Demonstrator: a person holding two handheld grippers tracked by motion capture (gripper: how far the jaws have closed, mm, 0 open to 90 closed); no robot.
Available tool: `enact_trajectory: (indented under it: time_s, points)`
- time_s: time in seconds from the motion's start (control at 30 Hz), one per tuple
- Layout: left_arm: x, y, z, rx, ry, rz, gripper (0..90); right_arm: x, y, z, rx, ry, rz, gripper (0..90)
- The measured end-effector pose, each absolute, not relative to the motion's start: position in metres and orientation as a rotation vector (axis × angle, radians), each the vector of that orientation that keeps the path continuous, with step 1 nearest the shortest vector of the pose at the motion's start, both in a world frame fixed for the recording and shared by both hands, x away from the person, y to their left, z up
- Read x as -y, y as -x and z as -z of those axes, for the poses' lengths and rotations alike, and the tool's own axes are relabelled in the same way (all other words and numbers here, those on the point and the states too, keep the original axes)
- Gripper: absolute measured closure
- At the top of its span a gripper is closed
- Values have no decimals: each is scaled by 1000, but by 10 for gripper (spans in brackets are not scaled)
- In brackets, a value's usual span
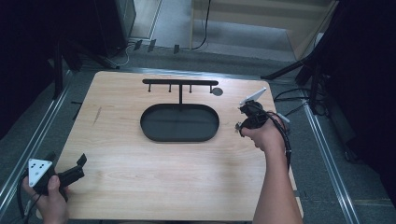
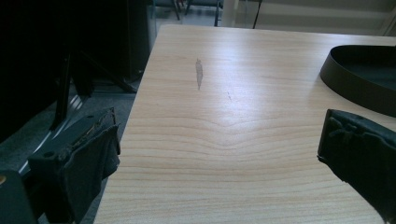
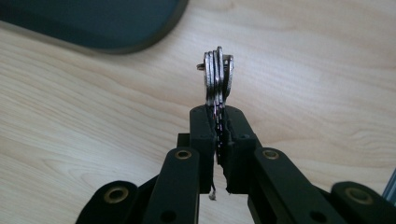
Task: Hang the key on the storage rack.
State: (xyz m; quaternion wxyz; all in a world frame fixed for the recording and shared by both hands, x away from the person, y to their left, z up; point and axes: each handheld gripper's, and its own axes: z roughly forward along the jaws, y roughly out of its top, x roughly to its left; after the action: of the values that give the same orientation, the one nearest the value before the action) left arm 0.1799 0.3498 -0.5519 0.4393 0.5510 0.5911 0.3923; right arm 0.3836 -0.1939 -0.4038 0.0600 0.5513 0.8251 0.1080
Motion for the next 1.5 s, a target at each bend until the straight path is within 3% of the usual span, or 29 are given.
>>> enact_trajectory:
  time_s: [0.93,1.5]
  points:
    - [-351,-180,552,-1469,-1357,-965,0,121,-411,334,-2475,-1542,-420,841]
    - [-352,-180,552,-1467,-1346,-953,0,97,-422,319,-2417,-1536,-378,841]
